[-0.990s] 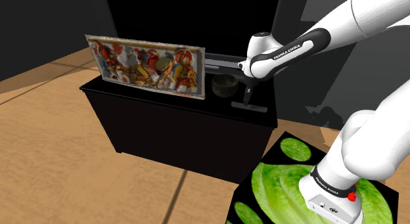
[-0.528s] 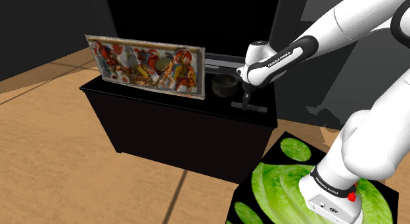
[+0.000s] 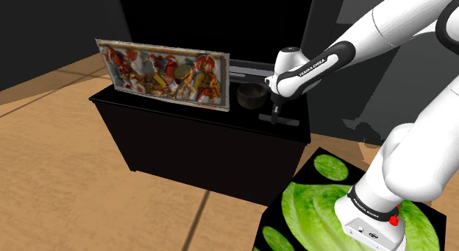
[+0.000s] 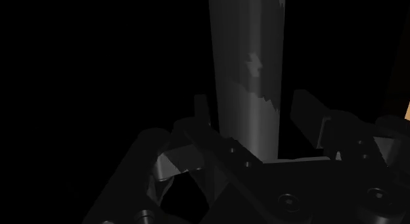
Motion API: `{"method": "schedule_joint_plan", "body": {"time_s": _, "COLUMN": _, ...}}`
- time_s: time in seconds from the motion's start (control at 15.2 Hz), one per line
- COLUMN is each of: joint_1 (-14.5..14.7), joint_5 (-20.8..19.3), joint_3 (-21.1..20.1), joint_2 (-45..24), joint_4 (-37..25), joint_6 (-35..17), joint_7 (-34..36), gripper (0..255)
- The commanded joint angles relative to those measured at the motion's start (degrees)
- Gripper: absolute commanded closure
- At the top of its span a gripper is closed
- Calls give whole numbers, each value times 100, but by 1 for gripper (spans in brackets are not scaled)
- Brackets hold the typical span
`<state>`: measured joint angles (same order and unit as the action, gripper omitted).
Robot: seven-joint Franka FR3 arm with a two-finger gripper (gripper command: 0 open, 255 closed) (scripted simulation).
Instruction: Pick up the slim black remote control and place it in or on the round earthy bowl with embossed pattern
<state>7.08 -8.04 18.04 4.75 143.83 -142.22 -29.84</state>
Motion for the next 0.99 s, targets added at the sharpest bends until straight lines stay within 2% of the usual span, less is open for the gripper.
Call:
{"method": "schedule_joint_plan", "body": {"time_s": 0.0, "joint_1": 0, "joint_5": 0, "joint_3": 0, "joint_2": 0, "joint_4": 0, "joint_6": 0, "joint_7": 0, "gripper": 255}}
{"method": "schedule_joint_plan", "body": {"time_s": 0.53, "joint_1": -2, "joint_5": 0, "joint_3": -2, "joint_2": 0, "joint_4": 1, "joint_6": -1, "joint_7": 0, "gripper": 255}}
{"method": "schedule_joint_plan", "body": {"time_s": 0.92, "joint_1": -11, "joint_5": -81, "joint_3": -35, "joint_2": 369, "joint_4": -158, "joint_6": 519, "joint_7": 44, "gripper": 255}}
